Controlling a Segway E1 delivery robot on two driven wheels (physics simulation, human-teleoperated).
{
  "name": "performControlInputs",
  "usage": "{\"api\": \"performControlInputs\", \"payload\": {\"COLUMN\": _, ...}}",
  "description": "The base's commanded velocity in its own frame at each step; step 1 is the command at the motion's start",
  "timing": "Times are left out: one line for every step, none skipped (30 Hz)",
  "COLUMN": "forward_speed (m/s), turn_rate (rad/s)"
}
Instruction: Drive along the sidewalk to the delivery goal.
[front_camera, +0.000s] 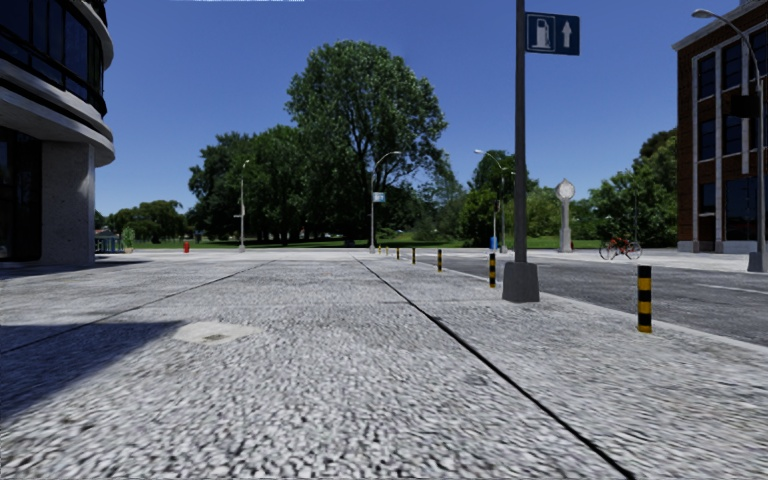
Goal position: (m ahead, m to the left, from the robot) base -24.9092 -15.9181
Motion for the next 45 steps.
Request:
{"api": "performControlInputs", "payload": {"forward_speed": 1.63, "turn_rate": 0.23}}
{"api": "performControlInputs", "payload": {"forward_speed": 1.63, "turn_rate": 0.23}}
{"api": "performControlInputs", "payload": {"forward_speed": 1.69, "turn_rate": 0.19}}
{"api": "performControlInputs", "payload": {"forward_speed": 1.74, "turn_rate": 0.13}}
{"api": "performControlInputs", "payload": {"forward_speed": 2.0, "turn_rate": 0.03}}
{"api": "performControlInputs", "payload": {"forward_speed": 2.0, "turn_rate": 0.03}}
{"api": "performControlInputs", "payload": {"forward_speed": 2.0, "turn_rate": 0.0}}
{"api": "performControlInputs", "payload": {"forward_speed": 2.0, "turn_rate": 0.21}}
{"api": "performControlInputs", "payload": {"forward_speed": 2.0, "turn_rate": 0.21}}
{"api": "performControlInputs", "payload": {"forward_speed": 2.0, "turn_rate": 0.21}}
{"api": "performControlInputs", "payload": {"forward_speed": 2.0, "turn_rate": 0.21}}
{"api": "performControlInputs", "payload": {"forward_speed": 2.0, "turn_rate": 0.21}}
{"api": "performControlInputs", "payload": {"forward_speed": 1.99, "turn_rate": 0.19}}
{"api": "performControlInputs", "payload": {"forward_speed": 1.98, "turn_rate": 0.18}}
{"api": "performControlInputs", "payload": {"forward_speed": 1.98, "turn_rate": 0.18}}
{"api": "performControlInputs", "payload": {"forward_speed": 1.98, "turn_rate": 0.17}}
{"api": "performControlInputs", "payload": {"forward_speed": 1.98, "turn_rate": 0.17}}
{"api": "performControlInputs", "payload": {"forward_speed": 1.98, "turn_rate": 0.17}}
{"api": "performControlInputs", "payload": {"forward_speed": 1.98, "turn_rate": 0.17}}
{"api": "performControlInputs", "payload": {"forward_speed": 1.98, "turn_rate": 0.17}}
{"api": "performControlInputs", "payload": {"forward_speed": 1.98, "turn_rate": 0.17}}
{"api": "performControlInputs", "payload": {"forward_speed": 1.98, "turn_rate": 0.17}}
{"api": "performControlInputs", "payload": {"forward_speed": 1.98, "turn_rate": 0.17}}
{"api": "performControlInputs", "payload": {"forward_speed": 1.98, "turn_rate": 0.17}}
{"api": "performControlInputs", "payload": {"forward_speed": 1.98, "turn_rate": 0.17}}
{"api": "performControlInputs", "payload": {"forward_speed": 1.98, "turn_rate": 0.17}}
{"api": "performControlInputs", "payload": {"forward_speed": 1.99, "turn_rate": 0.17}}
{"api": "performControlInputs", "payload": {"forward_speed": 1.99, "turn_rate": 0.17}}
{"api": "performControlInputs", "payload": {"forward_speed": 1.99, "turn_rate": 0.17}}
{"api": "performControlInputs", "payload": {"forward_speed": 1.99, "turn_rate": 0.17}}
{"api": "performControlInputs", "payload": {"forward_speed": 1.99, "turn_rate": 0.16}}
{"api": "performControlInputs", "payload": {"forward_speed": 1.99, "turn_rate": 0.14}}
{"api": "performControlInputs", "payload": {"forward_speed": 1.99, "turn_rate": 0.12}}
{"api": "performControlInputs", "payload": {"forward_speed": 1.99, "turn_rate": 0.12}}
{"api": "performControlInputs", "payload": {"forward_speed": 1.99, "turn_rate": 0.06}}
{"api": "performControlInputs", "payload": {"forward_speed": 1.99, "turn_rate": 0.0}}
{"api": "performControlInputs", "payload": {"forward_speed": 1.99, "turn_rate": 0.0}}
{"api": "performControlInputs", "payload": {"forward_speed": 1.99, "turn_rate": 0.0}}
{"api": "performControlInputs", "payload": {"forward_speed": 1.99, "turn_rate": 0.0}}
{"api": "performControlInputs", "payload": {"forward_speed": 1.99, "turn_rate": 0.0}}
{"api": "performControlInputs", "payload": {"forward_speed": 1.99, "turn_rate": 0.0}}
{"api": "performControlInputs", "payload": {"forward_speed": 1.99, "turn_rate": 0.0}}
{"api": "performControlInputs", "payload": {"forward_speed": 1.99, "turn_rate": 0.0}}
{"api": "performControlInputs", "payload": {"forward_speed": 1.99, "turn_rate": 0.0}}
{"api": "performControlInputs", "payload": {"forward_speed": 1.99, "turn_rate": 0.0}}
